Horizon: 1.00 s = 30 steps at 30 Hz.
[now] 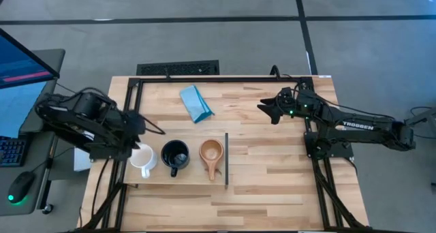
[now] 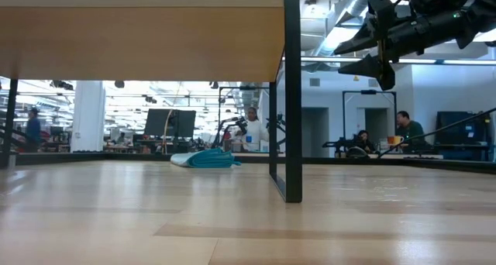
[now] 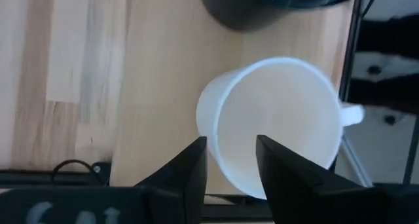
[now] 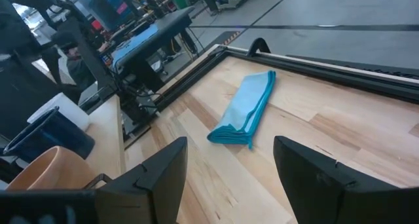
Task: Stack small to large cups/mugs on shelf
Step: Return to Home Position
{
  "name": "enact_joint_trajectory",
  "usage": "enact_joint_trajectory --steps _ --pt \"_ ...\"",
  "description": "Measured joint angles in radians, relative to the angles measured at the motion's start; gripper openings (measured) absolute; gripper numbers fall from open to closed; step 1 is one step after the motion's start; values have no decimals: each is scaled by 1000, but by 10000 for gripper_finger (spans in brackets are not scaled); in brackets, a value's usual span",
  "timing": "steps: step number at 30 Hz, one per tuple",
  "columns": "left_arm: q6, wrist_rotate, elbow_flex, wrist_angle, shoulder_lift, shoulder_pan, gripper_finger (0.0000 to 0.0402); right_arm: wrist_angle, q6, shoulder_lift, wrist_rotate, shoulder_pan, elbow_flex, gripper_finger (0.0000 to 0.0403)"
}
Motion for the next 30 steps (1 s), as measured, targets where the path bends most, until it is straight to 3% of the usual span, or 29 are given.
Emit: enact_joint_trajectory --steps 6,13,18,27,30 --pt "-27 -121 70 0 -44 0 122 1 2 0 0 0 0 249" --pt "-113 -413 123 13 -169 0 122 26 18 0 -28 0 0 249" --pt "-175 -589 128 134 -295 0 119 47 20 0 -55 1 0 249" --pt "31 -794 126 235 -347 0 84 98 -51 -57 -55 0 1 249" --pt "106 -807 125 254 -347 0 76 100 -77 -109 -52 0 1 249"
